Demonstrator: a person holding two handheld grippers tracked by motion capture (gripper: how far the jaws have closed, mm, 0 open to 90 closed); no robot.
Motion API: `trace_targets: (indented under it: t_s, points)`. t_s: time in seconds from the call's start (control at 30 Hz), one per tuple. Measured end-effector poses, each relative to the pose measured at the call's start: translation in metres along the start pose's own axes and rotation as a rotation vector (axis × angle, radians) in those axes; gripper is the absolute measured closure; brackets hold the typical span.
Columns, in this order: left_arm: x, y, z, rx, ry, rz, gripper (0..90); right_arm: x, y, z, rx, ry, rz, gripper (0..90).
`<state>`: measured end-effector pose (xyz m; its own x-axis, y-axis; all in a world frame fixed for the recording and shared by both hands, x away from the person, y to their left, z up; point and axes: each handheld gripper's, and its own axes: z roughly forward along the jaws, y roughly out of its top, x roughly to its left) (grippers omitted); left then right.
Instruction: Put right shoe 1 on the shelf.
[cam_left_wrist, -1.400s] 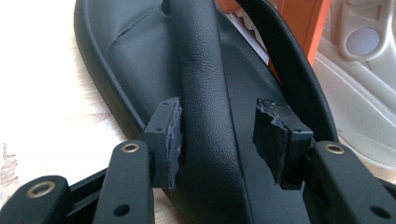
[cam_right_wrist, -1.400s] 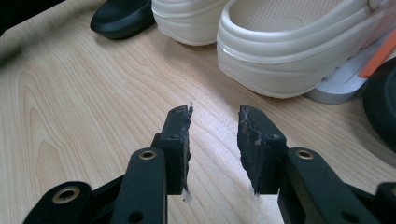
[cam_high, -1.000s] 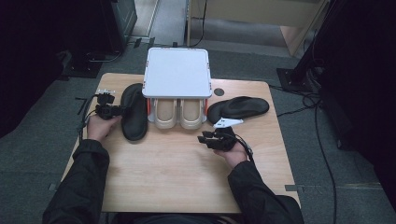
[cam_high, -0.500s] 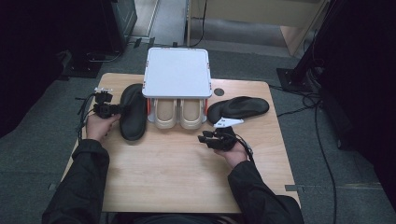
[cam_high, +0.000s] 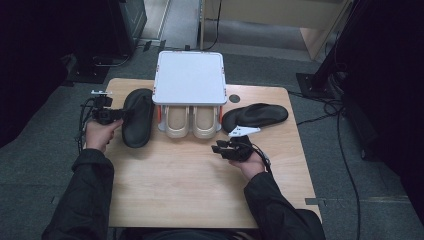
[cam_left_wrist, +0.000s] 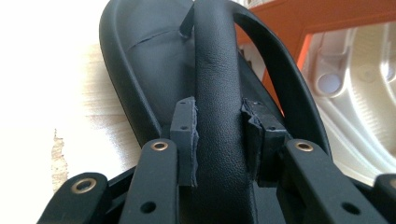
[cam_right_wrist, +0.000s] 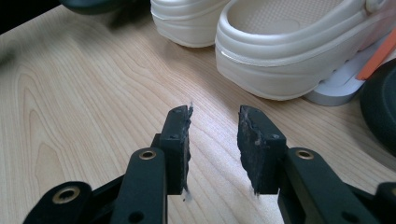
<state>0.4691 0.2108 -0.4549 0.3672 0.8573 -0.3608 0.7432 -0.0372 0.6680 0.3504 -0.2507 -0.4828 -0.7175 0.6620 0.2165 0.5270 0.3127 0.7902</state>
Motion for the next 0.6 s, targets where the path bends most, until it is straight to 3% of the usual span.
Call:
trace_targets:
  t_s: [0.3,0.53,0.6]
  points:
    - [-0.002,0.009,-0.014,-0.004,-0.001,-0.006,68.1,0.0,0.002,0.001,-0.004,0.009,-0.003,64.7]
    - [-0.005,0.025,-0.03,-0.015,0.03,-0.007,68.0,0.001,0.004,0.004,0.005,0.016,-0.009,64.7]
    - [-0.009,0.029,-0.036,-0.024,0.042,0.009,68.0,0.0,0.004,0.004,0.001,0.016,-0.008,64.7]
